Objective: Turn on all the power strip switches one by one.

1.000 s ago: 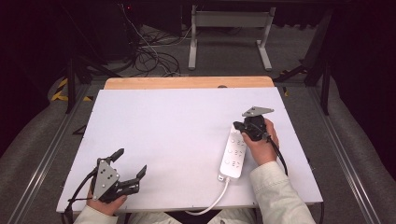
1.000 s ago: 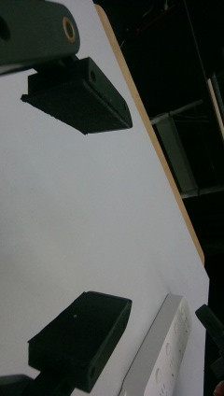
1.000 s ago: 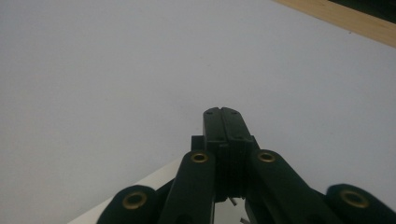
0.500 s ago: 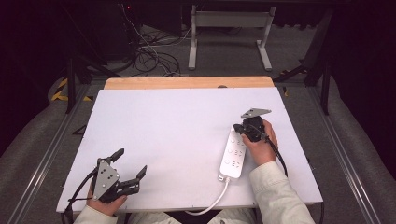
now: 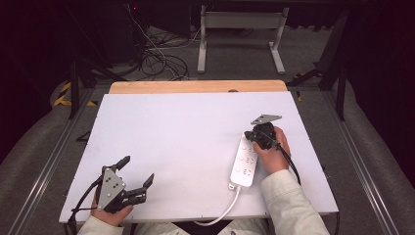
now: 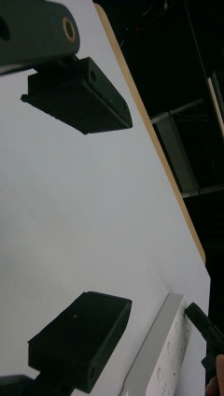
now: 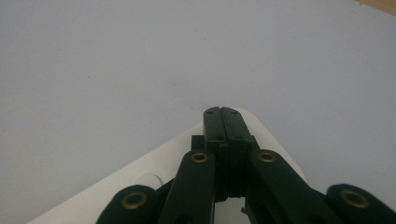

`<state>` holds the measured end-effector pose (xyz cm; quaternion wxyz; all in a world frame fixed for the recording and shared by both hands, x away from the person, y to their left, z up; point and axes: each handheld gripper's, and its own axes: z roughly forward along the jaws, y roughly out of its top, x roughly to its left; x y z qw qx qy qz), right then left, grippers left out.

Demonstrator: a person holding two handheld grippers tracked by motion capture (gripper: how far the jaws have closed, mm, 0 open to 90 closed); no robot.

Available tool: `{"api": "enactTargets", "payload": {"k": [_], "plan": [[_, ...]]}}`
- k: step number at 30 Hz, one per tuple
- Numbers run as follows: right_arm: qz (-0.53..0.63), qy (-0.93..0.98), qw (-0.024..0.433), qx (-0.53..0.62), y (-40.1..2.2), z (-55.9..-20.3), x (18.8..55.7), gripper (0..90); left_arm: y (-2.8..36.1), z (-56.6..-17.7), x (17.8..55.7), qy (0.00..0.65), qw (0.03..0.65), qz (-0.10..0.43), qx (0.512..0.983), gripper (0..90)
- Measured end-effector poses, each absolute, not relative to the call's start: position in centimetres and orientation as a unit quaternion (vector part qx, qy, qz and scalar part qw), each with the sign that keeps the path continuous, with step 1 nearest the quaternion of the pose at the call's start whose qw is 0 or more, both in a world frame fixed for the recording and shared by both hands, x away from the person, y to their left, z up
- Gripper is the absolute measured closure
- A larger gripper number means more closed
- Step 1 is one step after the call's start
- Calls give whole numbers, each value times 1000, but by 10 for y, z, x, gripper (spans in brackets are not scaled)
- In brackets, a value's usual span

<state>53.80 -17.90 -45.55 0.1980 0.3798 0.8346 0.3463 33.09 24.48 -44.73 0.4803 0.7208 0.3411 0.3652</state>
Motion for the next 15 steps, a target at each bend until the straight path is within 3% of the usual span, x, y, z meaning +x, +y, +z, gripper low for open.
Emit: {"api": "enactTargets", "payload": {"k": [15], "plan": [[346, 832, 191, 390, -178, -458, 541, 900, 245, -447, 331, 340, 479, 367, 721, 133]]}}
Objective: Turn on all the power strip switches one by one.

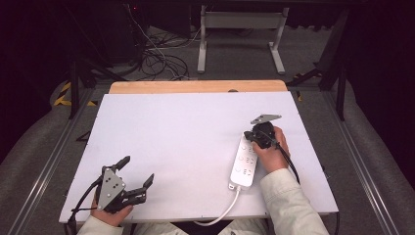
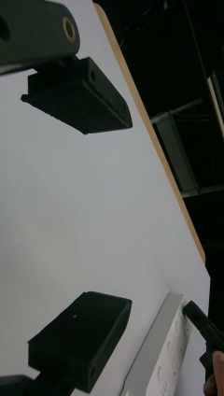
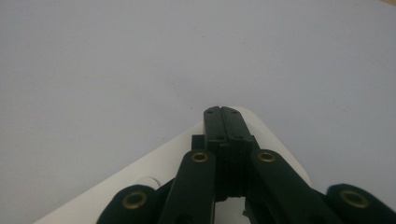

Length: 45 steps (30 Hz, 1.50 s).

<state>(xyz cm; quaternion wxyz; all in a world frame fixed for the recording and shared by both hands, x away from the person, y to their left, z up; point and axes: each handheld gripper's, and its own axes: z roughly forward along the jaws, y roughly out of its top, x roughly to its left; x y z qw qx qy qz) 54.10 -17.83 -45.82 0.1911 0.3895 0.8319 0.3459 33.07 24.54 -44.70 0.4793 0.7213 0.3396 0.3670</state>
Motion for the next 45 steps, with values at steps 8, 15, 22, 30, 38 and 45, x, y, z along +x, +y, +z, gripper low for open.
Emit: {"api": "enactTargets", "payload": {"k": [8, 15, 22, 30, 38, 45], "plan": [[330, 839, 206, 380, -174, -458, 539, 900, 245, -447, 331, 341, 480, 364, 722, 133], [415, 807, 212, 362, -185, -435, 524, 900, 246, -447, 332, 344, 483, 363, 719, 133], [444, 796, 227, 342, -191, -416, 506, 769, 246, -447, 331, 343, 485, 363, 718, 133], [463, 796, 241, 306, -200, -397, 486, 461, 247, -446, 331, 342, 487, 364, 717, 133], [497, 789, 211, 294, -214, -392, 466, 311, 247, -445, 330, 340, 486, 366, 717, 133], [520, 780, 190, 292, -228, -392, 449, 262, 247, -445, 330, 340, 487, 366, 717, 133]]}}
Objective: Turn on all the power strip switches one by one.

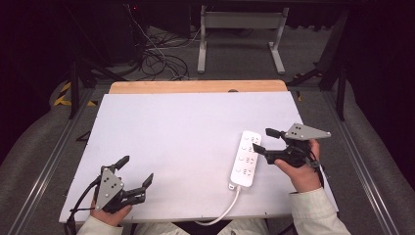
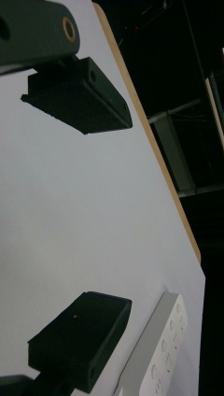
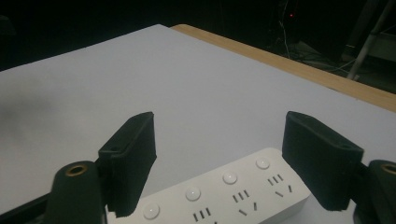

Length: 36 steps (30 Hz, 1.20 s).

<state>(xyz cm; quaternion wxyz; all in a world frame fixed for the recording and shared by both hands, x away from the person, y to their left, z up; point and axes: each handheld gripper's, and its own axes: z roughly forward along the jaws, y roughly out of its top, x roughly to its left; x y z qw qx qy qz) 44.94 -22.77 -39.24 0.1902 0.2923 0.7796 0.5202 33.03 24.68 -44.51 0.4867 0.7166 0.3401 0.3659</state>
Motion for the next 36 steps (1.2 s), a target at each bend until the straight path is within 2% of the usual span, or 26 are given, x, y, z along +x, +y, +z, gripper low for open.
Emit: {"api": "enactTargets", "payload": {"k": [17, 36], "plan": [[525, 796, 160, 257, -238, -422, 428, 172, 247, -445, 330, 338, 487, 362, 719, 133], [508, 807, 153, 260, -250, -469, 412, 166, 249, -448, 330, 339, 475, 344, 735, 125]]}}
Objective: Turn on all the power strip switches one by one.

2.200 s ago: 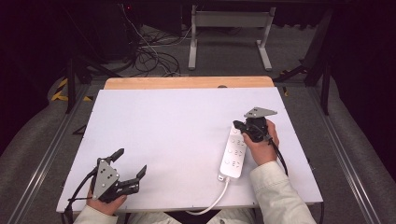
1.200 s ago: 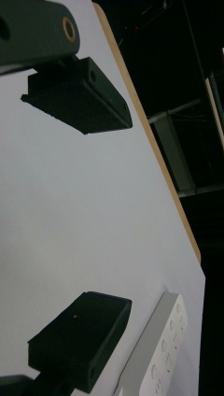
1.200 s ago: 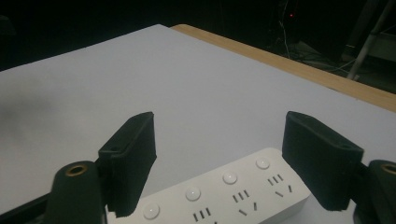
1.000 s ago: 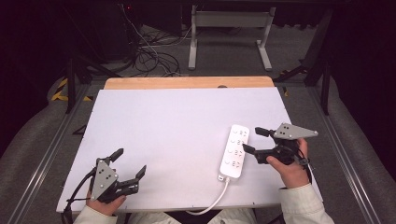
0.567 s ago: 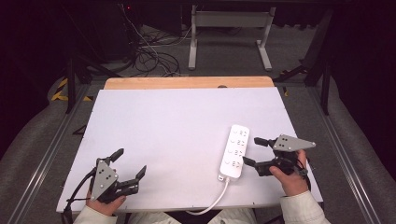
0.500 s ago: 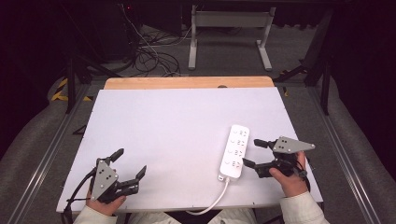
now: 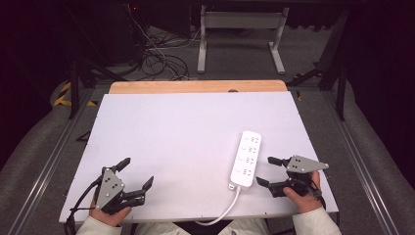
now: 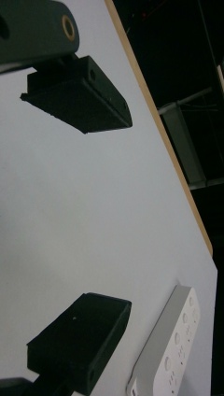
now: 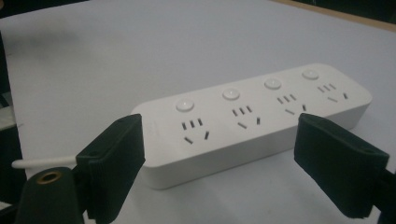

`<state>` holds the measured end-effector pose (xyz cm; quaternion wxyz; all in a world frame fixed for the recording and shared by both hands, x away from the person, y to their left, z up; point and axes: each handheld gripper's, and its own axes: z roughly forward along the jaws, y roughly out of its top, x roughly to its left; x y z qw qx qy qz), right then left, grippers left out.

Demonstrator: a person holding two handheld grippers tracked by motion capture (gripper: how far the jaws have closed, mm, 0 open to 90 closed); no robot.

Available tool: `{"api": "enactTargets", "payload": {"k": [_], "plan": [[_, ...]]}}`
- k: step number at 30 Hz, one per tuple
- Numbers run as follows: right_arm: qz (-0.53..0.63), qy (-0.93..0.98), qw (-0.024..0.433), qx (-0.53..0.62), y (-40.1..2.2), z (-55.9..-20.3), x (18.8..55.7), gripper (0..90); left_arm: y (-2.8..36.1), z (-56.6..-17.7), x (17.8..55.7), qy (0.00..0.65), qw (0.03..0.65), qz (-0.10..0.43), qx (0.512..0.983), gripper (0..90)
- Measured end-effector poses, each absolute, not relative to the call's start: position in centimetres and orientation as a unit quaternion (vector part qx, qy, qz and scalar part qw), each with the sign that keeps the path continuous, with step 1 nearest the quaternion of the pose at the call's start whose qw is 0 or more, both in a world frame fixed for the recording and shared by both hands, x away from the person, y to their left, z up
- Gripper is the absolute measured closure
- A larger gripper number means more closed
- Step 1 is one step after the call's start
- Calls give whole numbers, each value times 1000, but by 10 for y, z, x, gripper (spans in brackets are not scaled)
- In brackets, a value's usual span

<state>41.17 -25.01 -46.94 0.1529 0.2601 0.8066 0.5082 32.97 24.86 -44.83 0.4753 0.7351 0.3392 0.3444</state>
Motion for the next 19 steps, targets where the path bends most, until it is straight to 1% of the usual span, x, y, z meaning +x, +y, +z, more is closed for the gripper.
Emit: {"api": "enactTargets", "payload": {"k": [7, 19], "plan": [[500, 812, 144, 265, -252, -479, 408, 165, 251, -450, 327, 341, 473, 340, 738, 123], [509, 795, 183, 275, -258, -473, 408, 167, 249, -453, 333, 344, 476, 331, 739, 124]]}}
